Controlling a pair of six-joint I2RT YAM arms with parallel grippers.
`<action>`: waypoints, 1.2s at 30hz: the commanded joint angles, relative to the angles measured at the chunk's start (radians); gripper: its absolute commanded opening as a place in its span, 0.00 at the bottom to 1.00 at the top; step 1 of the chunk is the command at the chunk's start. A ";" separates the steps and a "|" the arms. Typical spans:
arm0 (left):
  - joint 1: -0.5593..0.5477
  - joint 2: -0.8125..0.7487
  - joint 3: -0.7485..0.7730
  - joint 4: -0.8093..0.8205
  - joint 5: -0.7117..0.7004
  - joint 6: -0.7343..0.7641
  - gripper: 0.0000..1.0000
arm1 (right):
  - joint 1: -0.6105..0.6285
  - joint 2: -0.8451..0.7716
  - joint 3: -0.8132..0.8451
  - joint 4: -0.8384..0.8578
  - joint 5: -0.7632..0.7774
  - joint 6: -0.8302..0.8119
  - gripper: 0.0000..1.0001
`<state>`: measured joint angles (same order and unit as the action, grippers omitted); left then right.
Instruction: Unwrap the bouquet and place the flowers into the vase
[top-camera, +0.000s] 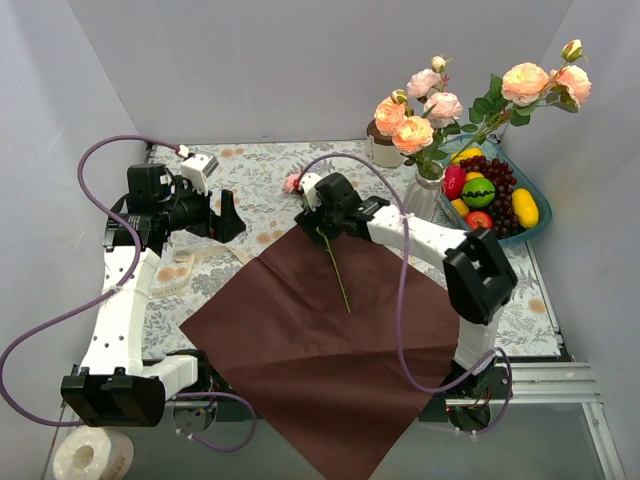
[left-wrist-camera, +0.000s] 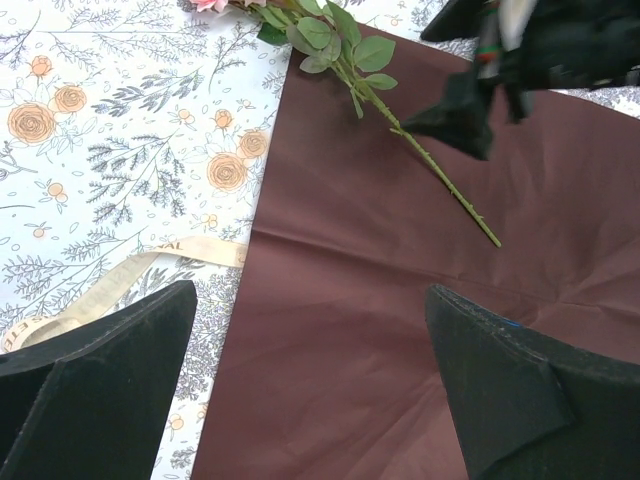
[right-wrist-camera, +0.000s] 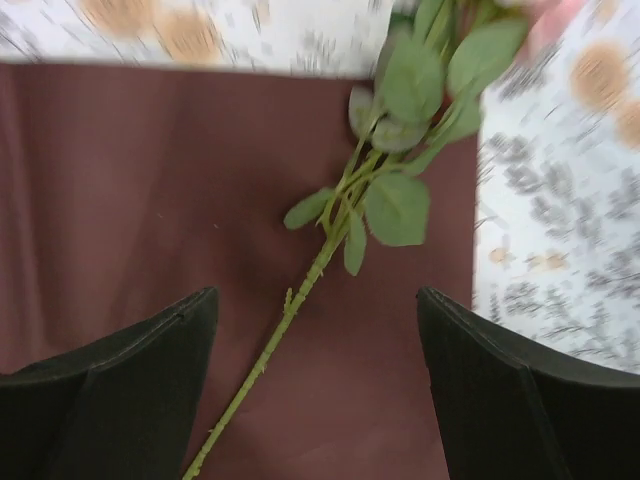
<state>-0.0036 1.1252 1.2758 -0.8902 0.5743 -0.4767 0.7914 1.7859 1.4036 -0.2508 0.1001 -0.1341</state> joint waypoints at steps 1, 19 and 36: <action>0.002 -0.033 -0.007 -0.007 -0.017 0.016 0.98 | -0.009 0.100 0.133 -0.103 0.049 0.050 0.87; 0.002 -0.042 -0.024 -0.019 -0.019 0.055 0.98 | -0.098 0.339 0.231 -0.039 -0.034 0.169 0.78; 0.002 -0.059 -0.073 -0.010 -0.053 0.069 0.98 | -0.098 0.417 0.300 -0.096 -0.094 0.199 0.13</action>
<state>-0.0036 1.1114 1.2316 -0.9081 0.5507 -0.4297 0.6914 2.1845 1.6424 -0.3374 0.0254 0.0483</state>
